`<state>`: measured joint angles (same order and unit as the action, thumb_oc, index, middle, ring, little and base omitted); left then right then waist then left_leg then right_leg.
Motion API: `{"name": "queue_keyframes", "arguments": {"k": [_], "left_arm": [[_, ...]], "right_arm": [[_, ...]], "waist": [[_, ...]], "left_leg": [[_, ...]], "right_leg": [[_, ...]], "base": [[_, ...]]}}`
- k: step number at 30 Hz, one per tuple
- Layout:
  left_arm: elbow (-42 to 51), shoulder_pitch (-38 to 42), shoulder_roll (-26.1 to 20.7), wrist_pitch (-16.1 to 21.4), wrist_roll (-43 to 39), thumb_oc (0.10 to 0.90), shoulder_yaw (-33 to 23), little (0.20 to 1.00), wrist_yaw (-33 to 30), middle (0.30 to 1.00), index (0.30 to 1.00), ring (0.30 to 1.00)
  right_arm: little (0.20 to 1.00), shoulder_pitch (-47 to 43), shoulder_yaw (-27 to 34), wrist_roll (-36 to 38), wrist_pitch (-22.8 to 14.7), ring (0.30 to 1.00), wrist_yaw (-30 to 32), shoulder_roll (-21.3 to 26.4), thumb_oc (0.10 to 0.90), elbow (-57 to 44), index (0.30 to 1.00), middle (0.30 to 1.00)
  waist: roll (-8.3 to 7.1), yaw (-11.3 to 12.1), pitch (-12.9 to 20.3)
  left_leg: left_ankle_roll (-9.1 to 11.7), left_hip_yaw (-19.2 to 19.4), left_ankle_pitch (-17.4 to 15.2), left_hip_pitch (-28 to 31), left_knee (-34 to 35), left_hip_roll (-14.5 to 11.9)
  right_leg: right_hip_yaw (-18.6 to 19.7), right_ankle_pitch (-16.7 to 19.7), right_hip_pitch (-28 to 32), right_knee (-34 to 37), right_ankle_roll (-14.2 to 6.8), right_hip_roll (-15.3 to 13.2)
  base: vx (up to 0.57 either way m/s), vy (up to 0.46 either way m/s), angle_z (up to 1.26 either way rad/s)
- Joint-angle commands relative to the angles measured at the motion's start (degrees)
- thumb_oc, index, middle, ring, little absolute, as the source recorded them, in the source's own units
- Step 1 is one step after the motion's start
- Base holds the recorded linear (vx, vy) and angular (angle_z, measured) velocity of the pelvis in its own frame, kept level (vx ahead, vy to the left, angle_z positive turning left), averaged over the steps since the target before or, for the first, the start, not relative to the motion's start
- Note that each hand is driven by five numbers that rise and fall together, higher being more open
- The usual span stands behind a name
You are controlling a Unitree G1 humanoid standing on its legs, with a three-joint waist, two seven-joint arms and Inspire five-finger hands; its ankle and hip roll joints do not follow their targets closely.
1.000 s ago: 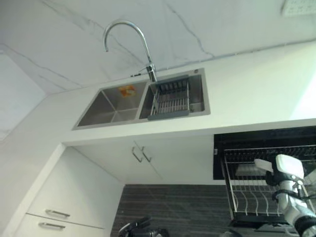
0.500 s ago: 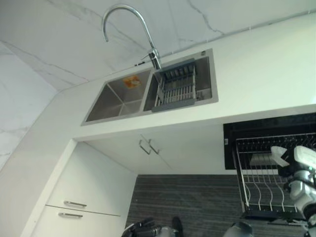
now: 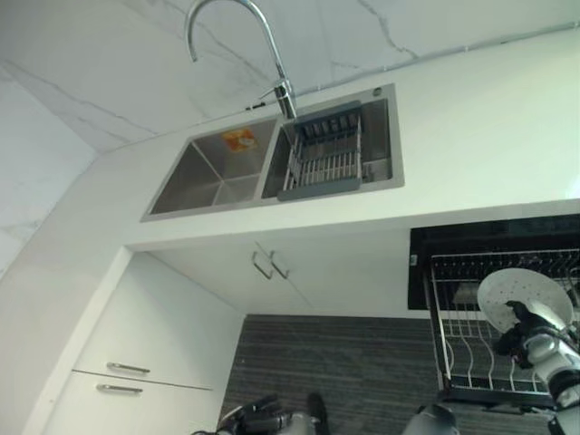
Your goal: Place the dishes in the dishwasher.
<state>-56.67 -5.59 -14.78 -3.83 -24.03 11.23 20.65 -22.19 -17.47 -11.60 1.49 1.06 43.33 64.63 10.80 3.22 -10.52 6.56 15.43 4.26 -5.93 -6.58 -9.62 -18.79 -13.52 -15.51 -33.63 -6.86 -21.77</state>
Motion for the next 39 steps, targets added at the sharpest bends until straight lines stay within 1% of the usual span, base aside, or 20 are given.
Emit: {"name": "queue_keyframes", "arguments": {"k": [1, 3, 4, 7, 8, 10, 13, 14, 16, 18, 19, 20, 22, 23, 25, 26, 29, 31, 37, 39], "left_arm": [[-0.8, -3.9, -3.7, -1.9, 3.7, 0.8, 2.3, 0.9, 1.2, 0.9, 0.9, 0.9], [-0.8, -3.9, -3.9, -1.9, 3.3, 0.8, 1.9, 0.9, 1.2, 0.9, 0.9, 0.9], [-0.9, -4.0, -4.0, -2.0, 3.4, 0.8, 1.1, 0.9, 1.2, 0.9, 0.9, 0.9], [-0.9, -4.4, -4.2, -2.5, 3.7, 0.8, -0.1, 0.9, 0.6, 0.9, 0.9, 0.9], [-0.9, -4.7, -4.2, -2.6, 3.7, 0.8, -0.8, 0.9, 0.2, 0.9, 0.9, 0.9], [-1.0, -5.2, -3.8, -2.4, 3.5, 0.8, -2.2, 0.9, -0.4, 0.9, 0.9, 0.9], [-1.2, -5.8, -2.9, -1.5, 3.1, 0.8, -3.9, 0.9, -1.2, 0.9, 0.9, 0.9], [-1.2, -5.8, -2.7, -1.4, 3.1, 0.8, -4.5, 0.9, -1.5, 0.9, 0.9, 0.9], [-1.4, -6.3, -2.0, -1.0, 3.5, 0.8, -5.7, 0.9, -1.9, 0.9, 0.9, 0.9], [-1.9, -6.2, -1.7, -0.8, 3.8, 0.8, -6.1, 0.9, -1.8, 0.9, 0.9, 0.9], [-2.5, -6.1, -1.2, -0.3, 3.7, 0.8, -6.4, 0.9, -1.9, 0.9, 0.9, 0.9], [-2.7, -5.9, -0.7, -0.3, 3.8, 0.8, -6.6, 0.9, -2.3, 0.9, 0.9, 0.9], [-3.2, -5.6, 0.0, -0.1, 4.3, 0.8, -6.8, 0.9, -2.5, 0.9, 0.9, 0.9], [-4.6, -5.2, 0.3, 0.8, 4.7, 0.8, -5.9, 0.9, -2.7, 0.9, 0.9, 0.9], [-5.4, -4.8, 0.1, 1.5, 4.0, 0.8, -5.2, 0.9, -2.8, 0.9, 0.9, 0.9], [-5.5, -4.7, -0.1, 1.6, 3.9, 0.8, -5.1, 0.9, -2.7, 0.9, 0.9, 0.9], [-6.2, -4.3, -0.4, 1.9, 3.7, 0.8, -4.9, 0.9, -2.2, 0.9, 0.9, 0.9], [-6.7, -4.1, -0.7, 1.9, 3.8, 0.8, -4.9, 0.9, -1.7, 0.9, 0.9, 0.9], [-9.1, -3.3, -0.3, 2.5, 3.6, 0.8, -4.5, 0.9, -1.4, 0.9, 0.9, 0.9], [-9.6, -3.1, -0.2, 2.5, 3.2, 0.8, -4.0, 0.9, -1.5, 0.9, 0.9, 0.9]], "right_arm": [[0.9, -5.2, 0.2, 6.2, -4.4, 0.9, -4.2, 0.6, 0.8, -6.9, 0.9, 0.9], [0.9, -5.1, 0.9, 9.2, -3.9, 0.9, -5.8, 1.1, 0.8, -11.0, 0.9, 0.9], [0.9, -4.7, 2.1, 14.4, -2.7, 0.9, -6.0, 1.3, 0.8, -13.8, 0.9, 0.9], [0.9, -3.3, 5.1, 18.6, -2.2, 0.9, -2.9, 0.1, 0.8, -21.5, 0.9, 0.9], [0.9, -2.0, 6.7, 20.8, -0.7, 0.9, -1.7, -0.6, 0.8, -25.9, 0.9, 0.9], [0.9, 1.6, 10.9, 25.6, -0.4, 0.9, -1.0, -2.2, 0.8, -31.4, 0.9, 0.9], [0.9, 7.6, 17.7, 31.7, 2.6, 0.9, -1.1, -4.8, 0.8, -39.0, 0.9, 0.9], [0.9, 9.2, 19.8, 34.6, 2.4, 0.9, -0.8, -6.0, 0.8, -41.5, 0.9, 0.9], [0.9, 13.6, 25.3, 44.9, 3.8, 0.9, -0.6, -9.9, 0.8, -49.3, 0.9, 0.9], [0.9, 15.5, 27.1, 48.4, 2.3, 0.9, -1.1, -12.3, 0.8, -51.4, 0.9, 0.9], [0.9, 18.5, 29.4, 50.8, 0.1, 0.9, 0.1, -15.7, 0.8, -54.3, 0.9, 0.9], [0.9, 20.2, 30.6, 50.9, -0.4, 0.9, 0.8, -17.8, 0.8, -55.5, 0.9, 0.9], [0.9, 22.8, 33.9, 53.9, -2.8, 0.9, 2.3, -20.3, 0.8, -55.7, 0.9, 0.9], [0.9, 23.4, 37.2, 61.2, -4.7, 0.9, 4.1, -21.3, 0.8, -52.6, 0.9, 0.9], [0.9, 23.4, 40.0, 67.7, -7.1, 0.9, 5.1, -20.9, 0.8, -50.5, 0.9, 0.9], [0.9, 23.4, 41.2, 68.9, -9.0, 0.9, 5.5, -21.0, 0.8, -50.1, 0.9, 0.9], [0.9, 23.9, 43.7, 68.8, -15.0, 0.9, 6.9, -21.4, 0.8, -51.2, 0.9, 0.9], [0.9, 24.0, 44.9, 68.8, -17.1, 0.9, 7.3, -21.7, 0.8, -51.9, 0.9, 0.9], [0.9, 24.2, 46.7, 66.3, -20.1, 0.9, 12.1, -21.2, 0.8, -48.5, 0.9, 0.9], [0.9, 24.6, 47.1, 66.0, -21.3, 0.9, 16.0, -21.2, 0.8, -46.2, 0.9, 0.9]], "waist": [[-2.36, -0.6, -1.4], [-2.92, -1.0, -1.6], [-3.58, -1.3, -1.7], [-5.1, -2.3, -1.8], [-5.81, -2.9, -1.8], [-6.93, -4.1, -1.7], [-8.09, -5.9, -1.6], [-8.54, -6.5, -1.5], [-9.45, -8.3, -1.2], [-9.67, -9.2, -1.0], [-9.89, -10.6, -0.8], [-9.99, -11.4, -0.6], [-10.19, -13.1, -0.3], [-10.42, -14.2, 0.2], [-10.56, -14.6, 0.7], [-10.54, -14.7, 0.8], [-10.47, -15.4, 1.3], [-10.26, -15.8, 1.6], [-9.99, -16.5, 2.4], [-9.9, -16.5, 2.5]], "left_leg": [[1.5, -0.9, -9.3, -2.1, -10.6, -3.7], [1.5, -0.7, -9.4, -2.1, -10.6, -3.9], [1.5, -0.4, -9.4, -2.0, -10.6, -4.2], [1.5, 0.1, -9.7, -1.6, -10.6, -4.6], [1.5, 0.4, -9.7, -1.5, -10.6, -5.0], [1.4, 1.2, -9.9, -1.1, -10.6, -5.6], [1.2, 2.4, -10.3, -0.4, -10.6, -6.2], [1.2, 2.8, -10.5, -0.1, -10.6, -6.4], [1.0, 4.1, -10.7, 0.7, -10.6, -6.9], [1.0, 4.6, -10.9, 0.9, -10.6, -7.1], [1.0, 5.3, -11.0, 1.1, -10.6, -7.4], [0.9, 5.8, -11.0, 1.4, -10.6, -7.5], [0.7, 6.8, -11.4, 2.0, -10.6, -7.7], [0.5, 7.7, -11.9, 2.8, -10.6, -7.8], [0.5, 8.0, -12.3, 3.3, -10.6, -7.7], [0.5, 8.1, -12.5, 3.5, -10.6, -7.7], [0.5, 8.4, -12.9, 3.9, -10.6, -7.6], [0.4, 8.7, -13.1, 4.1, -10.6, -7.5], [0.0, 9.6, -13.8, 4.8, -10.6, -7.2], [0.0, 9.7, -13.9, 4.9, -10.6, -7.1]], "right_leg": [[-0.6, 8.1, 8.7, 16.4, -2.5, 1.0], [-0.4, 8.2, 8.5, 16.4, -2.6, 1.2], [-0.4, 8.2, 8.4, 16.4, -2.6, 1.4], [0.0, 8.3, 8.3, 16.4, -2.6, 2.1], [0.3, 8.3, 8.1, 16.4, -2.6, 2.4], [1.1, 8.2, 8.0, 16.4, -2.5, 3.2], [2.3, 8.0, 7.9, 16.4, -2.5, 4.0], [2.5, 8.0, 7.9, 16.4, -2.5, 4.3], [3.2, 7.8, 8.0, 16.4, -2.3, 5.0], [3.6, 7.7, 7.9, 16.4, -2.3, 5.4], [4.2, 7.7, 7.7, 16.4, -2.3, 5.8], [4.7, 7.7, 7.6, 16.4, -2.3, 6.1], [5.9, 7.6, 7.5, 16.4, -2.3, 6.7], [6.8, 7.5, 7.6, 16.4, -2.4, 7.1], [7.6, 7.5, 7.6, 16.4, -2.5, 7.4], [7.9, 7.5, 7.7, 16.4, -2.6, 7.4], [8.7, 7.6, 7.5, 16.4, -2.8, 7.6], [9.1, 7.7, 7.4, 16.4, -2.9, 7.6], [9.7, 7.7, 7.3, 16.4, -2.9, 7.6], [9.8, 7.8, 7.3, 16.4, -2.8, 7.5]], "base": [[-0.04, -0.004, -0.07], [-0.04, -0.013, -0.07], [-0.04, -0.03, -0.03], [-0.02, -0.058, -0.11], [-0.02, -0.073, -0.16], [0.0, -0.034, -0.12], [0.01, -0.007, -0.21], [0.02, -0.034, -0.22], [0.02, -0.028, -0.24], [0.0, -0.003, -0.29], [0.0, 0.01, -0.34], [0.0, 0.02, -0.27], [0.02, 0.023, -0.36], [0.04, 0.01, -0.43], [0.05, -0.009, -0.33], [0.04, -0.01, -0.2], [0.02, 0.005, -0.05], [0.01, 0.021, -0.11], [0.03, 0.021, -0.18], [0.03, 0.008, -0.11]]}}
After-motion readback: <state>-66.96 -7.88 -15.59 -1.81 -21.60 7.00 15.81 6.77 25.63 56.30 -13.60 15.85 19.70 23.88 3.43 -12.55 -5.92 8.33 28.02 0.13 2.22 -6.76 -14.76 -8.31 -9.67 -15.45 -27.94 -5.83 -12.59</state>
